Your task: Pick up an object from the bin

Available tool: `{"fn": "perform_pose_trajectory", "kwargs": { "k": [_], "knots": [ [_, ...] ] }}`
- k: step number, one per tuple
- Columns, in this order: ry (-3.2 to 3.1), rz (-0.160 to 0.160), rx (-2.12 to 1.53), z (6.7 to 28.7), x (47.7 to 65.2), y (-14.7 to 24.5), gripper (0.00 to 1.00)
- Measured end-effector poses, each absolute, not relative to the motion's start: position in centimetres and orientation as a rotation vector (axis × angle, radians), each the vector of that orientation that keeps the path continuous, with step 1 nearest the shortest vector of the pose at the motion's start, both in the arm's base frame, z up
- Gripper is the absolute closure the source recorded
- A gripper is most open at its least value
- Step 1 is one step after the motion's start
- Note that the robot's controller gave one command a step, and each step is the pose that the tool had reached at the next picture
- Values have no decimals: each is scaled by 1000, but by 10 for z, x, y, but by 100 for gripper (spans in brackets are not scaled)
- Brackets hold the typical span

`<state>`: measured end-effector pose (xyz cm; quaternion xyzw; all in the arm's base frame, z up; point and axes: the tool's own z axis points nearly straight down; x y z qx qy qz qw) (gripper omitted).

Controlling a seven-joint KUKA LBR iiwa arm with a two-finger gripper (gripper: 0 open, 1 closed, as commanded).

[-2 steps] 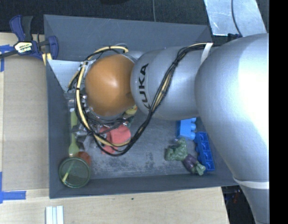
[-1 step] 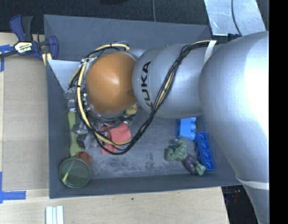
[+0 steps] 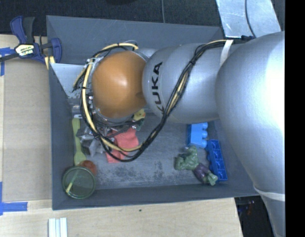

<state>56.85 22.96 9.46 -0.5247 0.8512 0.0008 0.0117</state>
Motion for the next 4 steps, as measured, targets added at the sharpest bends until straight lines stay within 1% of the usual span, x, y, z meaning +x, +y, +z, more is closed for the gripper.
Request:
{"fn": "perform_pose_trajectory", "kwargs": {
  "k": [2, 3, 4],
  "knots": [
    [2653, 3, -1631, 113, 569, 230, 100],
    [2663, 7, -1635, 134, 567, 229, 100],
    [2656, 5, -1626, 169, 569, 230, 100]
  ]
}}
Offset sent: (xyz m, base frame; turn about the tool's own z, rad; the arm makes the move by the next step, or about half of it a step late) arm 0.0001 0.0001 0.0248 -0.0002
